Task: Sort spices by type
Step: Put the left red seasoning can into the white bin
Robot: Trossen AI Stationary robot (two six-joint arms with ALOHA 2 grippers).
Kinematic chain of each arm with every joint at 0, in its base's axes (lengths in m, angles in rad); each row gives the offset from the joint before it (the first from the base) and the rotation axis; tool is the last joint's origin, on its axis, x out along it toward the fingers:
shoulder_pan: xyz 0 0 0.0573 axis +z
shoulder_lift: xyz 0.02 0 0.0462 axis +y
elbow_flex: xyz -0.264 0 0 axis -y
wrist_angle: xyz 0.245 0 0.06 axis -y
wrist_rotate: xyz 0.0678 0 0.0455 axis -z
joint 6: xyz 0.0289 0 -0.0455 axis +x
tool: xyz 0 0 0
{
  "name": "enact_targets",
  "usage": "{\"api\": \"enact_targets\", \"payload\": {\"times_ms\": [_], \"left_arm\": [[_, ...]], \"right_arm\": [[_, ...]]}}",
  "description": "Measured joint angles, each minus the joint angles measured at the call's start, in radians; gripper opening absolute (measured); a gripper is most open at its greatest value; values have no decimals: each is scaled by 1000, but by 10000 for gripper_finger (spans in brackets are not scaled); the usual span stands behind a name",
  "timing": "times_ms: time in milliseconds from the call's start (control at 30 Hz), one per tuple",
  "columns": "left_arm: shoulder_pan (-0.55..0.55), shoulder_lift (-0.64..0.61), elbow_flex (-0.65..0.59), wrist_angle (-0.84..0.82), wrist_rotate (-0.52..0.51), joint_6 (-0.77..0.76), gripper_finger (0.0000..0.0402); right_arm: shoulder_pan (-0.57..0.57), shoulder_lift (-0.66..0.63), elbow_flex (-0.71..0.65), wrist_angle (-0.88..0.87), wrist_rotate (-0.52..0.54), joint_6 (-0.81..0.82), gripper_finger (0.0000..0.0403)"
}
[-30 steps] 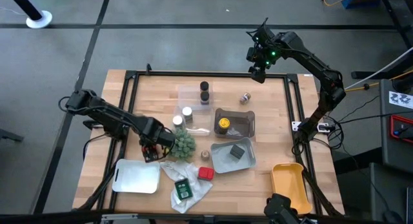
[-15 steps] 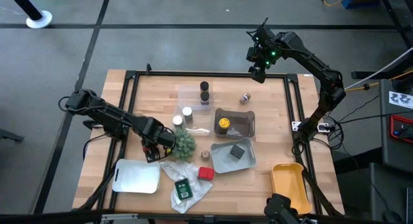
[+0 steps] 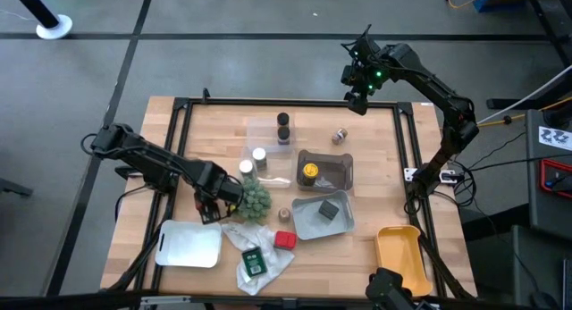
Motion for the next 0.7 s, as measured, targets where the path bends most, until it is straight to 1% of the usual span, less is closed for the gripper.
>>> {"api": "enact_targets", "payload": {"times_ms": [100,300,433,567,700], "left_arm": [[0,0,46,-75,1,-5,203],[0,-7,130,-129,3,-27,203],[-3,-29,175,-199,13,-88,203],[-18,-57,212,-260,59,-165,203],[-52,-77,232,-259,121,-284,203]], "right_arm": [[0,0,0,0,0,0,266],[0,0,0,-2,0,0,266],[0,0,0,-2,0,0,266],[0,0,0,-3,0,0,266],[0,0,0,-3,0,0,266]]}}
